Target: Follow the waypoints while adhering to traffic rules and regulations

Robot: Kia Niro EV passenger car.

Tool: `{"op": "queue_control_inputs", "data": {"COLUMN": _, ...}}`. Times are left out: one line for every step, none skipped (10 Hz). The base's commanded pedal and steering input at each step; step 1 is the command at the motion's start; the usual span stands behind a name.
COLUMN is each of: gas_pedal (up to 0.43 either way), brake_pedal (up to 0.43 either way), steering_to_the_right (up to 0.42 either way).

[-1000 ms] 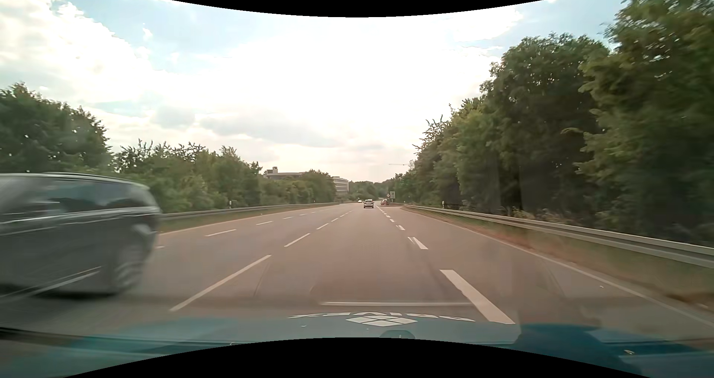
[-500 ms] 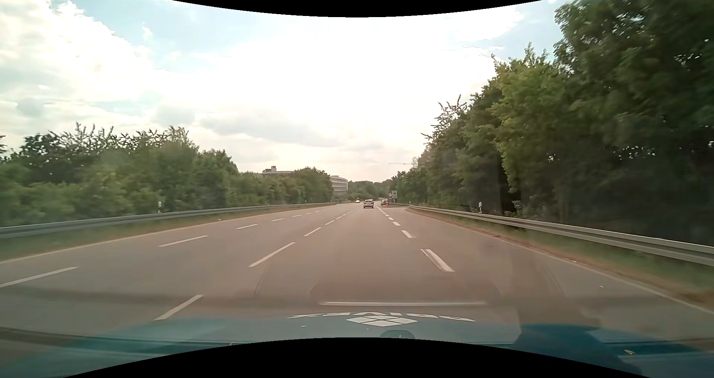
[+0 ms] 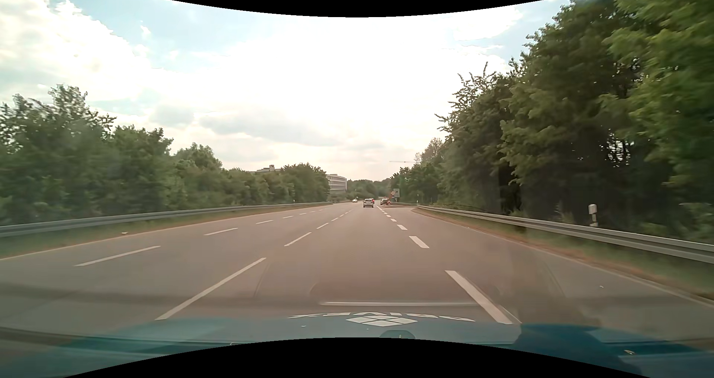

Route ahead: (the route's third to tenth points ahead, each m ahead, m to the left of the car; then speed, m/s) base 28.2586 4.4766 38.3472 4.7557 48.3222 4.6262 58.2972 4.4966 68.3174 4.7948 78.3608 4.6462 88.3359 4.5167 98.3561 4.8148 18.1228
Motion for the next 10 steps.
{"op": "queue_control_inputs", "data": {"gas_pedal": 0.157, "brake_pedal": 0.000, "steering_to_the_right": -0.001}}
{"op": "queue_control_inputs", "data": {"gas_pedal": 0.157, "brake_pedal": 0.000, "steering_to_the_right": -0.002}}
{"op": "queue_control_inputs", "data": {"gas_pedal": 0.157, "brake_pedal": 0.000, "steering_to_the_right": -0.002}}
{"op": "queue_control_inputs", "data": {"gas_pedal": 0.157, "brake_pedal": 0.000, "steering_to_the_right": -0.002}}
{"op": "queue_control_inputs", "data": {"gas_pedal": 0.157, "brake_pedal": 0.000, "steering_to_the_right": -0.002}}
{"op": "queue_control_inputs", "data": {"gas_pedal": 0.157, "brake_pedal": 0.000, "steering_to_the_right": -0.002}}
{"op": "queue_control_inputs", "data": {"gas_pedal": 0.157, "brake_pedal": 0.000, "steering_to_the_right": -0.002}}
{"op": "queue_control_inputs", "data": {"gas_pedal": 0.157, "brake_pedal": 0.000, "steering_to_the_right": -0.002}}
{"op": "queue_control_inputs", "data": {"gas_pedal": 0.157, "brake_pedal": 0.000, "steering_to_the_right": -0.002}}
{"op": "queue_control_inputs", "data": {"gas_pedal": 0.157, "brake_pedal": 0.000, "steering_to_the_right": -0.002}}
